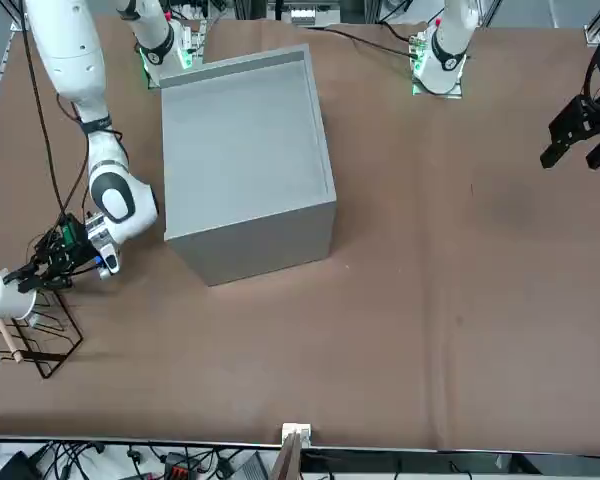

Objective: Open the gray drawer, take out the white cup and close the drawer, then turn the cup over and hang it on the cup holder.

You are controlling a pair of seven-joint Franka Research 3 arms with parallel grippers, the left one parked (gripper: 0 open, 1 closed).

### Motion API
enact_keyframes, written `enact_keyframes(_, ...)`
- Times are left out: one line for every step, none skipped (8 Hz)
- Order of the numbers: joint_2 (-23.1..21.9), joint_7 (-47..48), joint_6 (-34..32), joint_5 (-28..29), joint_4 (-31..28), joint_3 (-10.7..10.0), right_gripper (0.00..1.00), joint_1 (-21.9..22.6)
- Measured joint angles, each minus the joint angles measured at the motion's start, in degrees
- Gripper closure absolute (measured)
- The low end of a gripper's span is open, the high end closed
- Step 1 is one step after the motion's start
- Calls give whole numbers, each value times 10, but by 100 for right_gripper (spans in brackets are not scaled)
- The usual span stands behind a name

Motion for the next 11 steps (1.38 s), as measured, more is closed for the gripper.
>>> enact_keyframes(2,0,0,0,0,0,80,0)
enact_keyframes(4,0,0,0,1,0,78,0)
enact_keyframes(7,0,0,0,4,0,77,0)
enact_keyframes(8,0,0,-1,6,0,64,0)
enact_keyframes(9,0,0,-1,8,0,43,-1)
enact_keyframes(9,0,0,-1,11,0,22,-3)
enact_keyframes(9,0,-1,-1,15,0,4,-4)
enact_keyframes(6,0,-1,4,21,0,0,-5)
enact_keyframes(-2,0,-1,22,28,0,0,-4)
enact_keyframes(-18,-5,3,54,34,2,0,-4)
enact_keyframes(-43,-25,15,99,43,4,0,-3)
